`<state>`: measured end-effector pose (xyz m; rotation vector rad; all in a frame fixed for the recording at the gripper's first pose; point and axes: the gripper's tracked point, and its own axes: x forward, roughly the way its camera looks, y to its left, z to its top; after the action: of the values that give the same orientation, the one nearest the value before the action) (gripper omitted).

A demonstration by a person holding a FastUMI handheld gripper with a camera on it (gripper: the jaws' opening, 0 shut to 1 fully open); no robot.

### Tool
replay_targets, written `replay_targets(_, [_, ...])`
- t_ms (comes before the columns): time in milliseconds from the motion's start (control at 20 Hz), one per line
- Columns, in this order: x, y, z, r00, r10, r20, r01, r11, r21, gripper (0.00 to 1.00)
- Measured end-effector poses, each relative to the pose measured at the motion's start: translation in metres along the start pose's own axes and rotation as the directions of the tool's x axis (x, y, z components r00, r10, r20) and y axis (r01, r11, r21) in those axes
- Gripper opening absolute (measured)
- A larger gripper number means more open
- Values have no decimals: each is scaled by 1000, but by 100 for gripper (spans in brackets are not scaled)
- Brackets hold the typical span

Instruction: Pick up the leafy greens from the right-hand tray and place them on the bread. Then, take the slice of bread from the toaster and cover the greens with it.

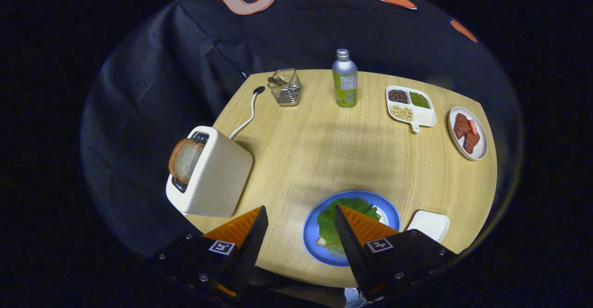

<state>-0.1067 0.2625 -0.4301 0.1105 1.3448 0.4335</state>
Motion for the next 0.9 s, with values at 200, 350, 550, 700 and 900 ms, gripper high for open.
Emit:
replay_targets(200, [6, 46, 21, 1000, 11, -3, -11, 999, -41, 93])
replay_targets(350, [13, 76, 27, 999, 21, -31, -23, 998, -52, 93])
replay_targets(550, [21, 125, 46, 996, 71, -51, -72, 997, -29, 93])
replay_targets(700, [23, 174, 58, 984, 164, -64, -163, 986, 27, 93])
replay_targets(900, [37, 201, 66, 980, 166, -107, -163, 986, 31, 89])
